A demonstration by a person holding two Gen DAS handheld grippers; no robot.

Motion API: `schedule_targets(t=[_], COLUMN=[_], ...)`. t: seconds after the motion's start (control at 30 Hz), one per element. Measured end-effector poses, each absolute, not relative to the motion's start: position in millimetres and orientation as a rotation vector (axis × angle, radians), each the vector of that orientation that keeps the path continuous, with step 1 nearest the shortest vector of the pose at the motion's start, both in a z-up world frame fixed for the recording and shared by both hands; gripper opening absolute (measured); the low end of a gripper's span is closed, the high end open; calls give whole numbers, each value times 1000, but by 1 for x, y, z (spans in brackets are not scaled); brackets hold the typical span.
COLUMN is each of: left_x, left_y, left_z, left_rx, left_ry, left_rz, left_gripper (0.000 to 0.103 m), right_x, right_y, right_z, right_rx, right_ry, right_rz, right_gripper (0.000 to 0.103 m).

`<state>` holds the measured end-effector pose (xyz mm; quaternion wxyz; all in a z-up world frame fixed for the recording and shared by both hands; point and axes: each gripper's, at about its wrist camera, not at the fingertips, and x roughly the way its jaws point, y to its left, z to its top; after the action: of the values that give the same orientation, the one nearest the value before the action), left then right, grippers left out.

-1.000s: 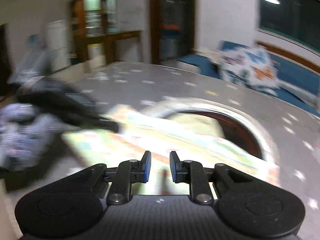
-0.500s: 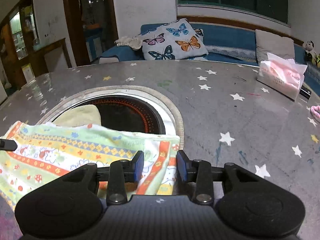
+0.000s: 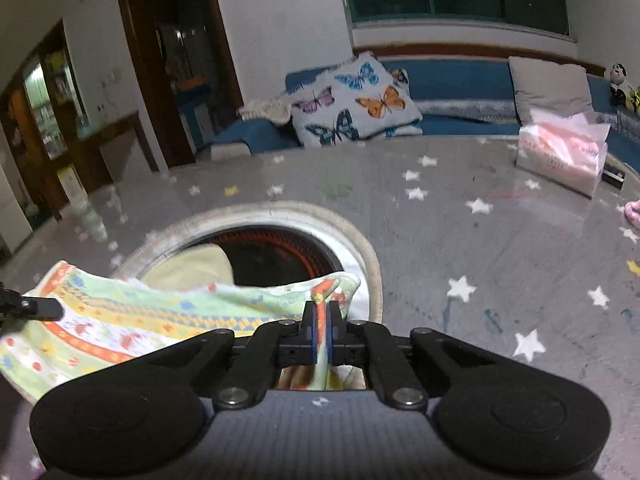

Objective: Fold clothes

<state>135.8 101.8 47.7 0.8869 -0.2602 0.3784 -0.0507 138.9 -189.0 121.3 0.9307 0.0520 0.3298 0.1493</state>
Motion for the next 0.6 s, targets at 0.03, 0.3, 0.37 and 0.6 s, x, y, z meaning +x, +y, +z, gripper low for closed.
schedule_targets(t=[0.03,0.3,0.37,0.6], left_x=[136,148,156,184], left_y=[98,37,17,-53], left_z=[52,88,92,95], left_rx=[-532,-442,-427,-359], left_ry=[779,724,723,736], left_rz=[-112,-220,-248,-339], left_gripper=[9,9,9,9], right_x=[135,103,98,90], right_y=[-191,-228,-244,-309], right_z=[127,165,172,186], right_rx=[111,96,85,54], right_ry=[662,557,536,513], right_rz=[308,246,205,54], right_gripper=[3,3,3,3])
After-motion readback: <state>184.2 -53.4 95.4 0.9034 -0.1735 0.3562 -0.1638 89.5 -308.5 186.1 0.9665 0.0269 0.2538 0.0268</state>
